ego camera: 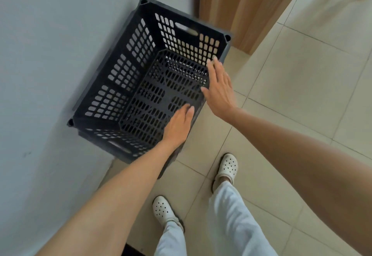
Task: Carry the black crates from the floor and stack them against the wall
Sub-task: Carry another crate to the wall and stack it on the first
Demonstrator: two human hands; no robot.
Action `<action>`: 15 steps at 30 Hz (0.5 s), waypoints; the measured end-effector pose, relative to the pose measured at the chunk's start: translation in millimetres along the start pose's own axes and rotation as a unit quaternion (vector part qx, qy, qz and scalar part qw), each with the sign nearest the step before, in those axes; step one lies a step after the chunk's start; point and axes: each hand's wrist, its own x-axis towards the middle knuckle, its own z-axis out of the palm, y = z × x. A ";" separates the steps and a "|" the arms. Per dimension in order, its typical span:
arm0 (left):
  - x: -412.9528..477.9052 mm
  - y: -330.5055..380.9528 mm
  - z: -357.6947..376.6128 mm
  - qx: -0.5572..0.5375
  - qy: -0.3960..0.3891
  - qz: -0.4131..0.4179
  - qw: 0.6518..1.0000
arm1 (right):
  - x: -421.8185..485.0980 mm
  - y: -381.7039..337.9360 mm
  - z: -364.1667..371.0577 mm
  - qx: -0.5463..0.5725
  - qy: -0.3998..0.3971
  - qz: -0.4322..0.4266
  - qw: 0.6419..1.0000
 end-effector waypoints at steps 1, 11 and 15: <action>18.4 15.5 2.6 -0.015 0.022 0.002 1.000 | 15.7 10.0 -5.7 0.005 0.011 0.016 1.000; 124.3 99.6 22.8 0.089 0.128 0.052 0.986 | 152.8 62.7 -43.9 0.101 -0.043 0.063 0.992; 124.1 96.3 22.2 0.180 0.163 0.057 0.969 | 161.8 62.8 -55.8 0.107 -0.038 0.079 0.990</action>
